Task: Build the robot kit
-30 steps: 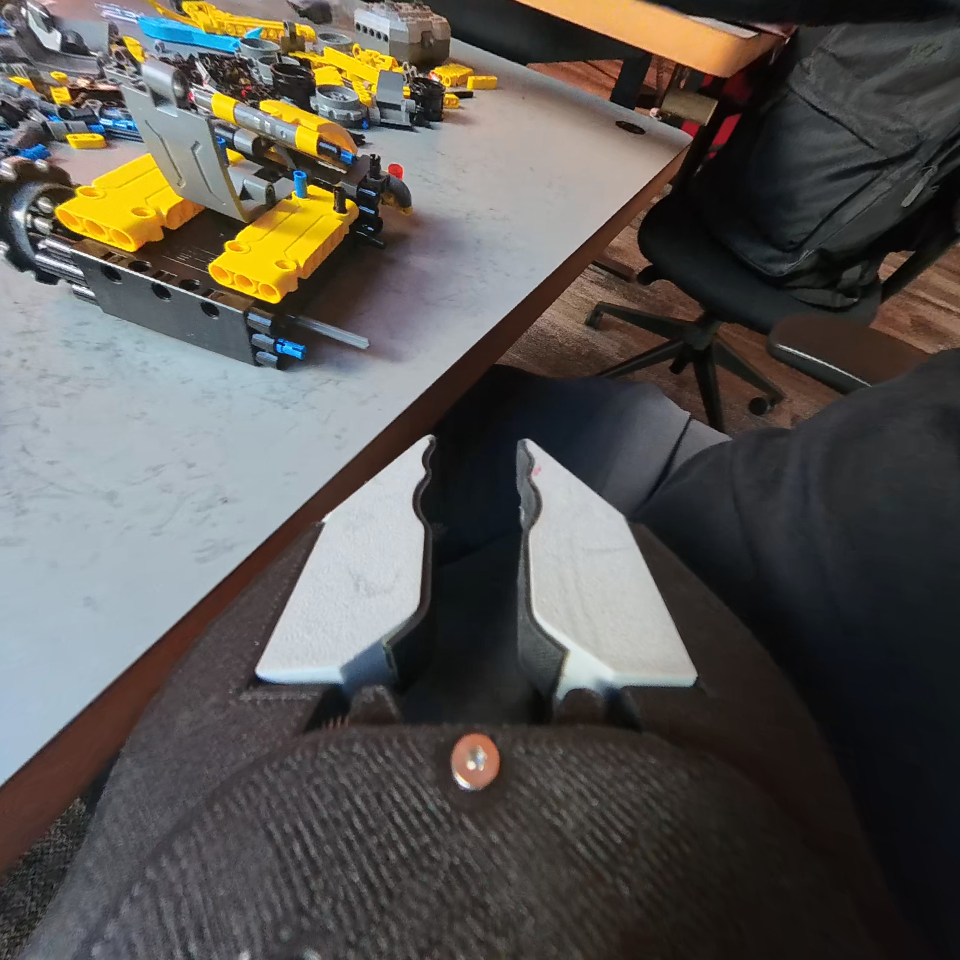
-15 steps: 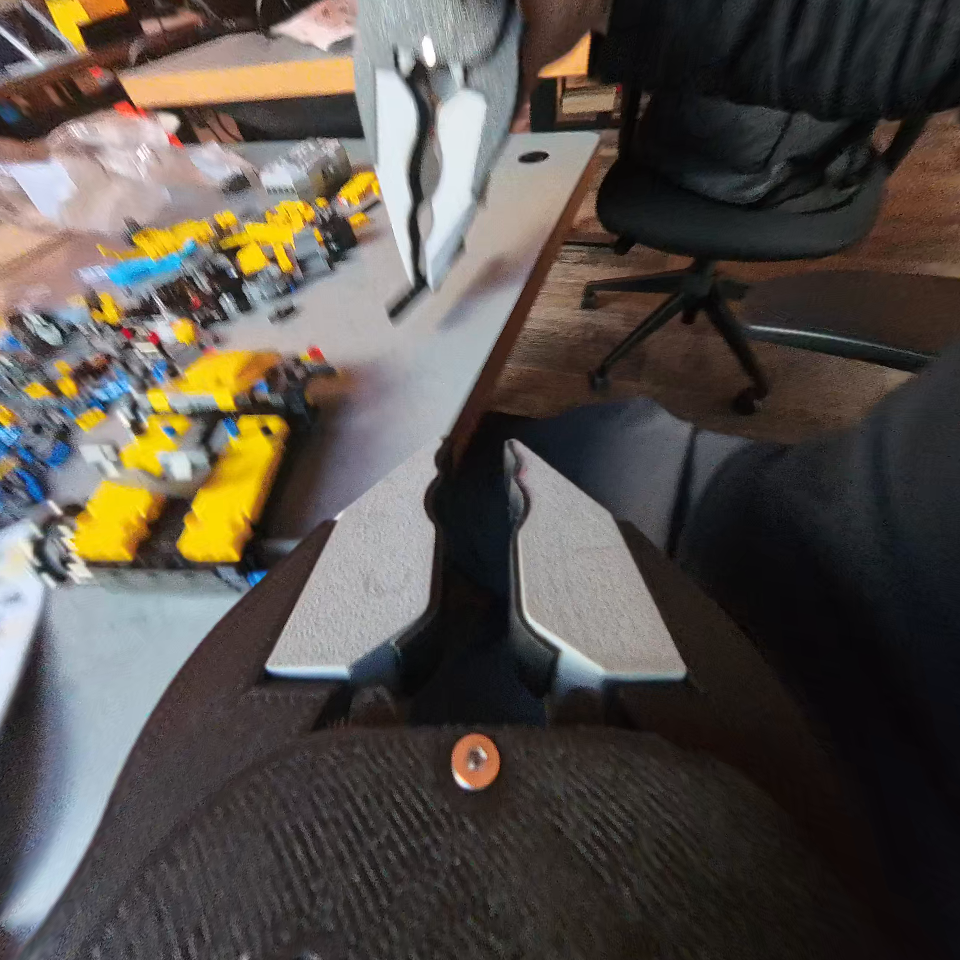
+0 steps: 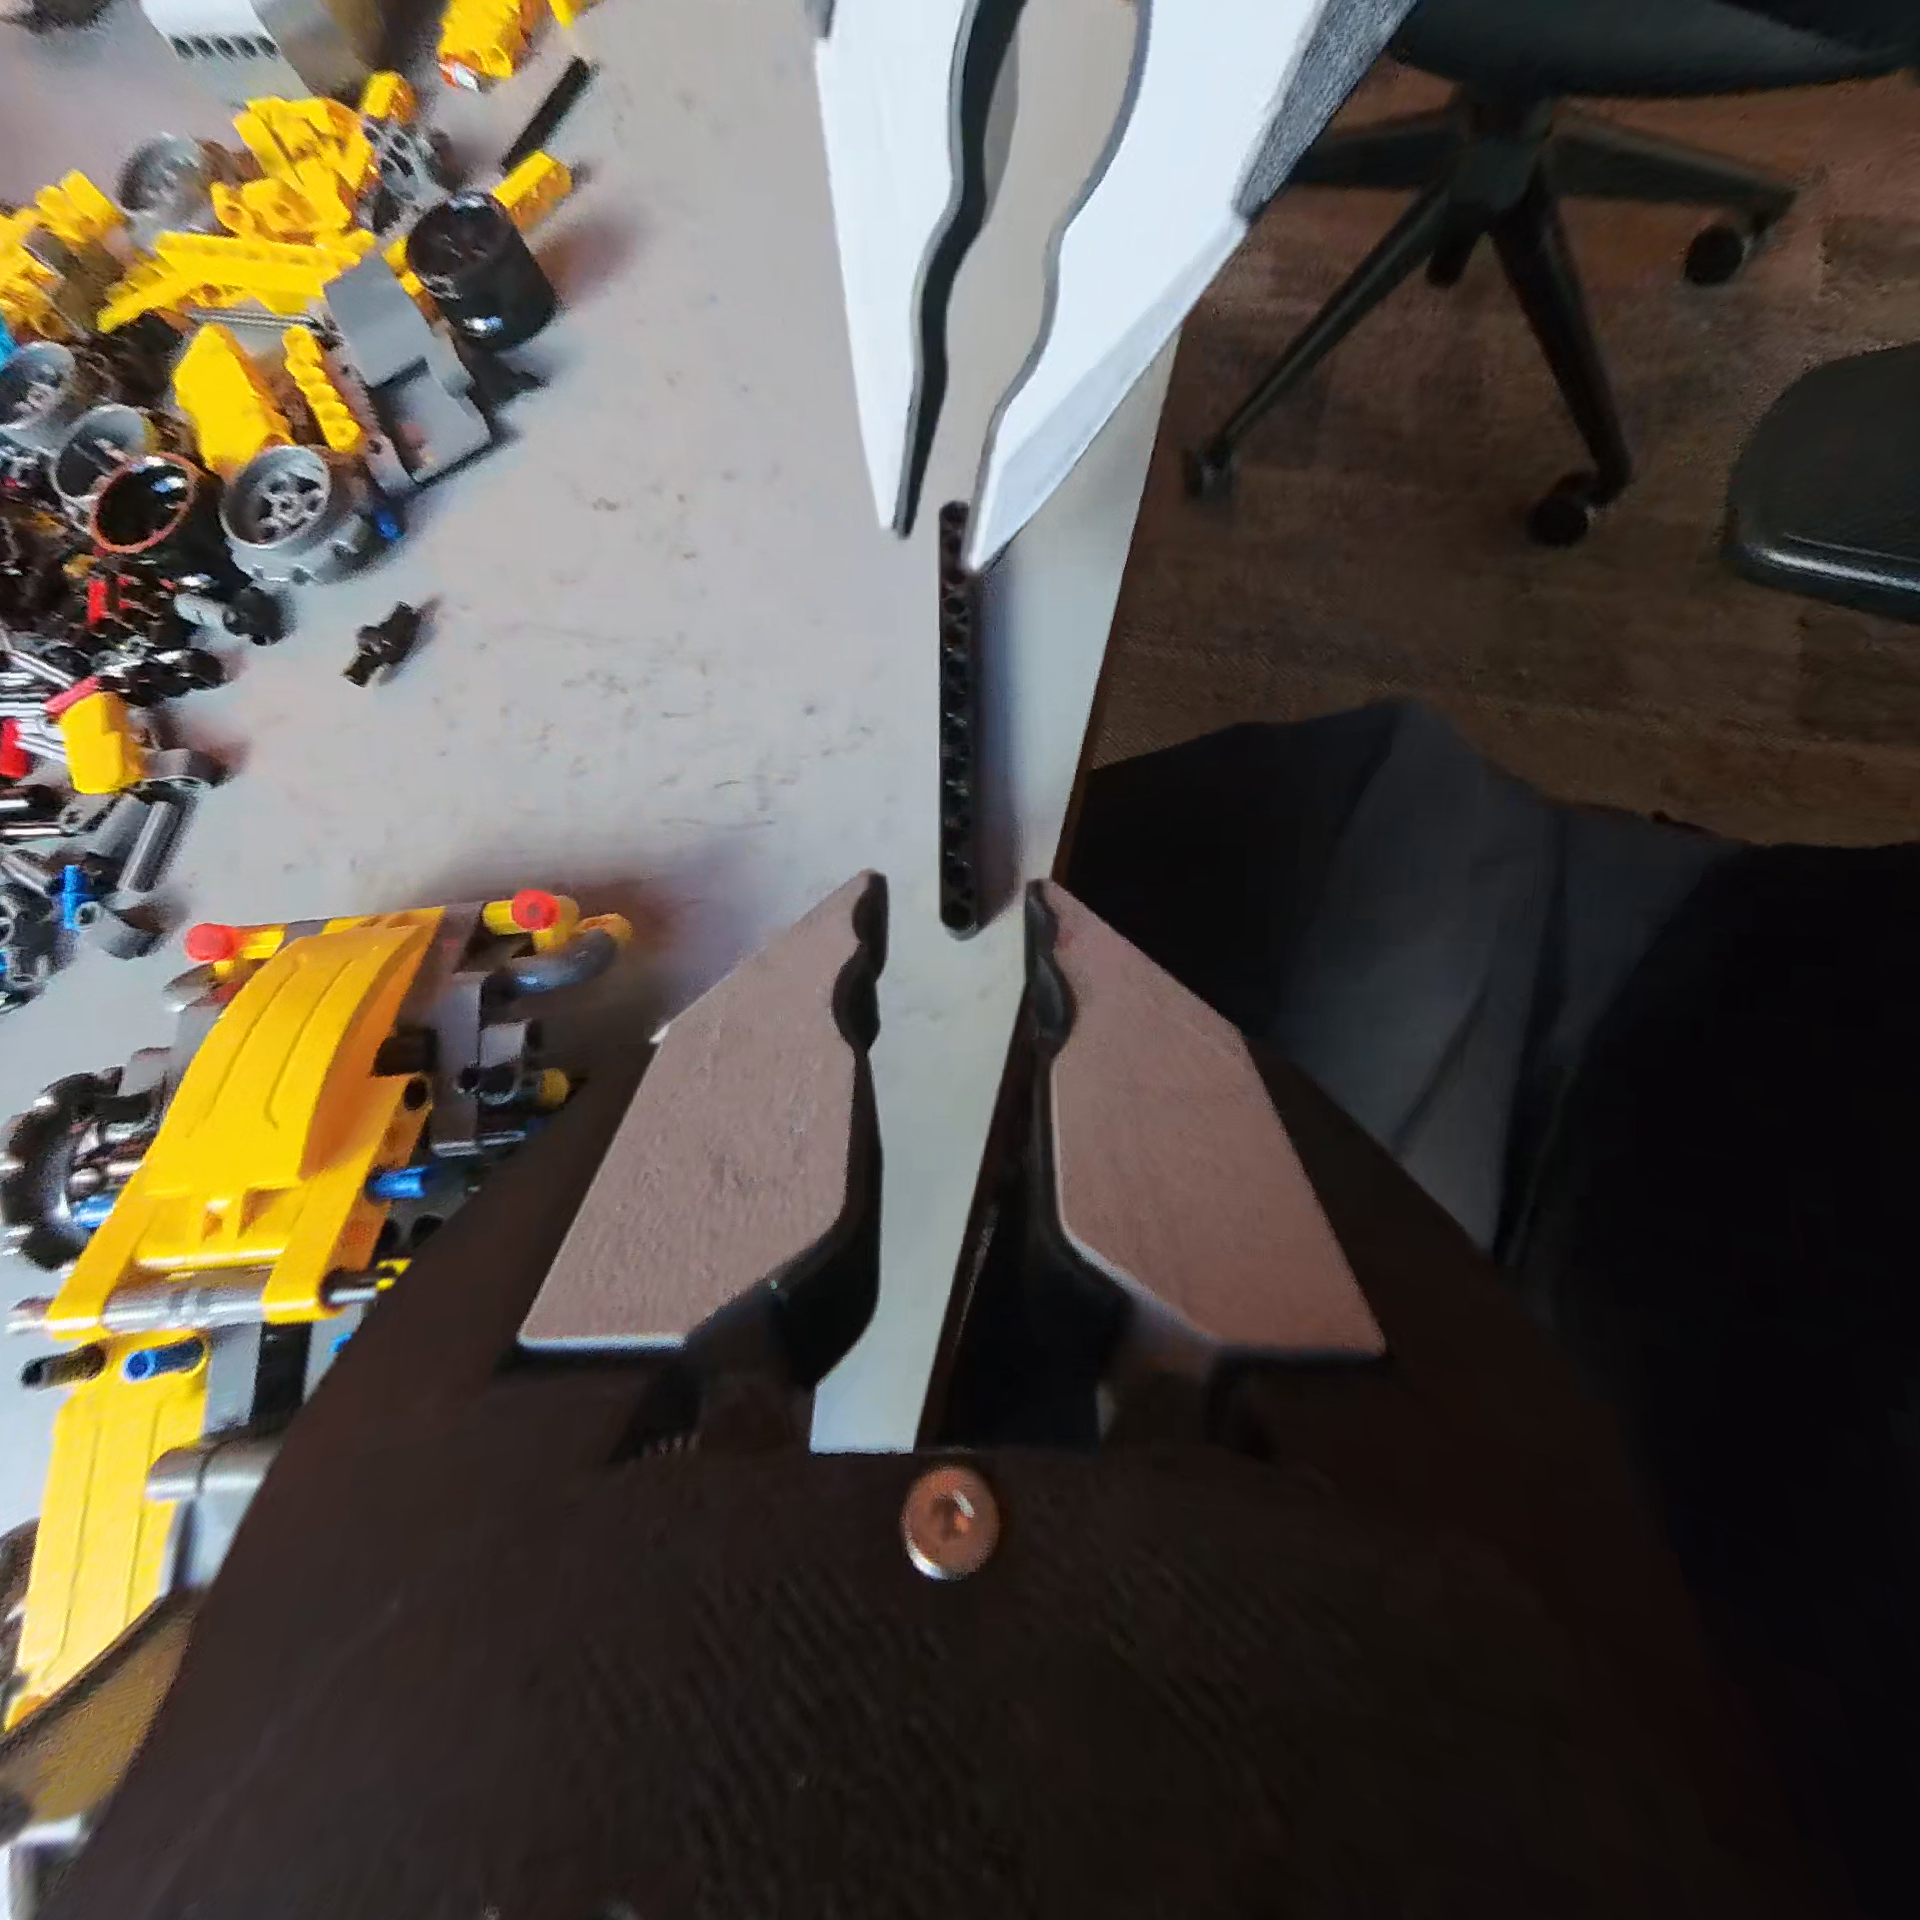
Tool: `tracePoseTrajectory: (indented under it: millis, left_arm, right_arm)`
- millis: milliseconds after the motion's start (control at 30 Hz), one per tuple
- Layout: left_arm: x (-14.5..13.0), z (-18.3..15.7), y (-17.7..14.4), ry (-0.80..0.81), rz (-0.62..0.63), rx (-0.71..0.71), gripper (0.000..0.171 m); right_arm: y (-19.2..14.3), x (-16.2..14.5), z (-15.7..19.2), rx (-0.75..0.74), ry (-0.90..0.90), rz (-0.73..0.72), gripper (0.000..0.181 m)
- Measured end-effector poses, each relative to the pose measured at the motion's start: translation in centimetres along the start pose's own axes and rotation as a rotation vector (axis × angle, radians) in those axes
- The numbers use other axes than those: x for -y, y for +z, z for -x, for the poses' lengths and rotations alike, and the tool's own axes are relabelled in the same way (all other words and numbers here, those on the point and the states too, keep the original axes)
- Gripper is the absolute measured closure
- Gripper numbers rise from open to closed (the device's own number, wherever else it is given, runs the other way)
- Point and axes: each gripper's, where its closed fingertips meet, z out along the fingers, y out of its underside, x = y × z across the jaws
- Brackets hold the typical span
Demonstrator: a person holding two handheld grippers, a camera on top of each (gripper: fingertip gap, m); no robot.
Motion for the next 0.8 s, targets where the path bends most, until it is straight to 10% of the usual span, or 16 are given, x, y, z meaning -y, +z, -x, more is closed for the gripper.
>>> tracePoseTrajectory:
  millis: [333,800]
  left_arm:
    - [-0.9,0.2,1.3,0.026,-0.006,0.013,0.167]
    - [-0.6,0.1,1.5,0.051,-0.059,0.052,0.167]
  right_arm:
    - [-0.1,1.5,0.4,-0.078,0.319,-0.278,0.181]
    - [4.1,2.4,2.3,0.03,0.34,-0.177,0.181]
